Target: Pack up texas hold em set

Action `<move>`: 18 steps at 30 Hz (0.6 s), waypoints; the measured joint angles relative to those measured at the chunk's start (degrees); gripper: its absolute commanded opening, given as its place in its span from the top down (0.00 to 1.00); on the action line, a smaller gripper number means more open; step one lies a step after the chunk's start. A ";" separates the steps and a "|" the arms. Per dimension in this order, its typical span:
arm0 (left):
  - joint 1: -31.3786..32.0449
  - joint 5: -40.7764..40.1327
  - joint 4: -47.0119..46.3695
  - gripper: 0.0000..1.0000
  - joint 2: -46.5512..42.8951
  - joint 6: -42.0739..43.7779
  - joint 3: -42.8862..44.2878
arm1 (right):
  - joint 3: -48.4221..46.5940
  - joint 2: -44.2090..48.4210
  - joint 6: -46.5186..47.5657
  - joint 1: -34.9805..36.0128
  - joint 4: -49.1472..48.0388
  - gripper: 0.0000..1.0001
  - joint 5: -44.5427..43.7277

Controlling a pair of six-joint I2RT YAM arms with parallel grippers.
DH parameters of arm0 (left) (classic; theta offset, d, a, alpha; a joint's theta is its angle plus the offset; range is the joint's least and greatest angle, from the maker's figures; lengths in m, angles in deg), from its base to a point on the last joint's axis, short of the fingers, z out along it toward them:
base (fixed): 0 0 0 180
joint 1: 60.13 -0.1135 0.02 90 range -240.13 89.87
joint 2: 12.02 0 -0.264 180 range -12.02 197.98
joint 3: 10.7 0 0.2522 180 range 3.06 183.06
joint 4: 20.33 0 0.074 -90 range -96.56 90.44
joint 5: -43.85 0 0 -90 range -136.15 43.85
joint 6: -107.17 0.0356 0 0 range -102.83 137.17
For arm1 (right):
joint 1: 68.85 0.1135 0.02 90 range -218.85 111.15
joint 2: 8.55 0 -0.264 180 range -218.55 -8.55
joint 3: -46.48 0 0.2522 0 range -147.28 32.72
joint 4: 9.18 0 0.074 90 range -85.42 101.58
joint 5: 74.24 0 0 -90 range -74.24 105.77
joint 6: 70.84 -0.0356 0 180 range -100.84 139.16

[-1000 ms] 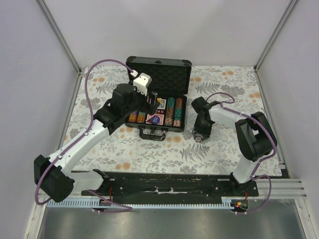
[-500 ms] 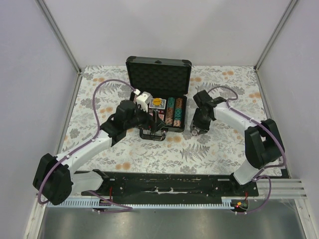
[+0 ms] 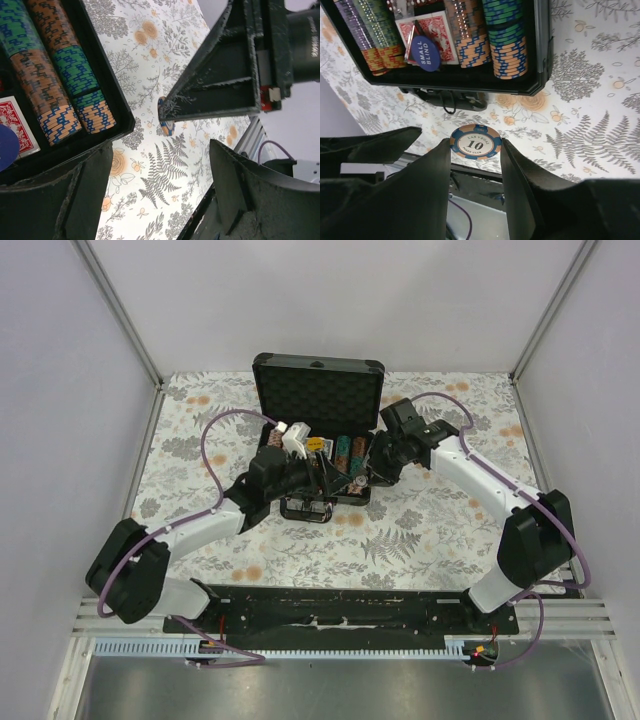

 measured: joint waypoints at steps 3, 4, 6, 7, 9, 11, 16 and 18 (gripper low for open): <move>0.09 -1.20 -1.55 0.26 1.46 -2.40 0.00 | 0.00 0.00 -2.23 0.24 -0.98 0.63 1.44; 0.09 -1.51 -1.92 0.28 1.68 -2.89 0.00 | 0.00 0.02 -2.93 0.24 -1.31 0.63 1.92; 0.17 -2.43 -2.67 0.32 1.97 -3.91 0.04 | 0.00 0.11 -4.07 0.24 -1.92 0.63 2.60; 0.24 -2.67 -3.17 0.34 2.14 -4.35 0.07 | 0.00 0.17 -4.74 0.24 -2.34 0.63 2.95; 0.44 -2.82 -3.80 0.34 2.38 -5.01 0.07 | 0.00 0.28 -5.86 0.24 -3.04 0.63 3.72; 0.59 -2.86 -4.22 0.34 2.62 -5.33 0.07 | 0.07 0.37 -6.99 0.26 -3.89 0.63 4.26; 1.07 -3.87 -4.85 0.38 3.13 -5.73 0.11 | 0.22 0.42 -9.55 0.26 -5.46 0.63 5.62; 1.20 -4.22 -5.01 0.46 3.26 -5.79 0.11 | 0.35 0.42 -10.36 0.28 -6.10 0.63 6.16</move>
